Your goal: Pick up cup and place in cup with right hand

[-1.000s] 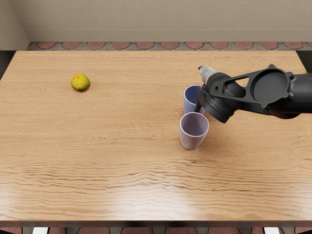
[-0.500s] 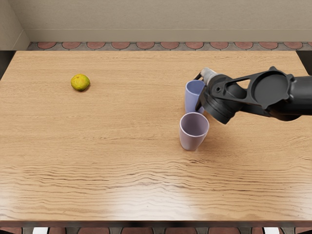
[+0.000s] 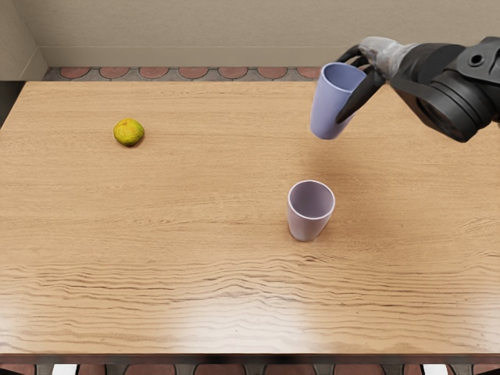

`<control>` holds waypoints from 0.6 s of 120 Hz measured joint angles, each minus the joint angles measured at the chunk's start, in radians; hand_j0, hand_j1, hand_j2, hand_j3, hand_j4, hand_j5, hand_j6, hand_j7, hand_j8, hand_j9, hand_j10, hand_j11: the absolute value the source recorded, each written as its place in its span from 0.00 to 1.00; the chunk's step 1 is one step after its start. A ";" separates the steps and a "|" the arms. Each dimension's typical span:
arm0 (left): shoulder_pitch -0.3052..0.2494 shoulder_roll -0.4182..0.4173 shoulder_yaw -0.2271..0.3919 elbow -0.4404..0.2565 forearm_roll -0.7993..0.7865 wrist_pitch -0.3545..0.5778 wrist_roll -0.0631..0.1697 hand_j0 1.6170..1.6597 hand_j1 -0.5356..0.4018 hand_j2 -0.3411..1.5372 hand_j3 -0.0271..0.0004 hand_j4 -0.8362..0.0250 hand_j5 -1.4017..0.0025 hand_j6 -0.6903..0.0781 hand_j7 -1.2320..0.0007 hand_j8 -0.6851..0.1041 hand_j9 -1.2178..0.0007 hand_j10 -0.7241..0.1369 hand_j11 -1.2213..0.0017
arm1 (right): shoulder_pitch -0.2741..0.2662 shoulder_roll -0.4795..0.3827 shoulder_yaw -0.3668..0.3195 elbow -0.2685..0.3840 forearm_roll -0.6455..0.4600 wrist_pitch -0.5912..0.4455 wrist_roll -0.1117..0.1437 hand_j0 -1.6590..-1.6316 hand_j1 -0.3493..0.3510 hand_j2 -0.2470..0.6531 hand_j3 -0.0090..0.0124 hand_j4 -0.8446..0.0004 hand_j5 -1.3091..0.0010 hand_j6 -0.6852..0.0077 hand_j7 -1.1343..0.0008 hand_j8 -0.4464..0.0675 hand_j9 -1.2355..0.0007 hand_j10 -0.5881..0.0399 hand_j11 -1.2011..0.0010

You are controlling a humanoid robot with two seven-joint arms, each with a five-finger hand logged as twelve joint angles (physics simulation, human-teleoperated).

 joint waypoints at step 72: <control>0.000 0.000 0.000 0.000 0.000 0.000 0.000 0.96 0.94 0.18 0.99 0.97 0.99 0.89 1.00 0.86 1.00 0.84 0.99 | -0.005 -0.145 0.044 0.116 0.007 0.412 -0.001 0.11 0.61 0.29 0.43 0.51 0.50 0.52 0.43 0.20 0.47 0.16 0.46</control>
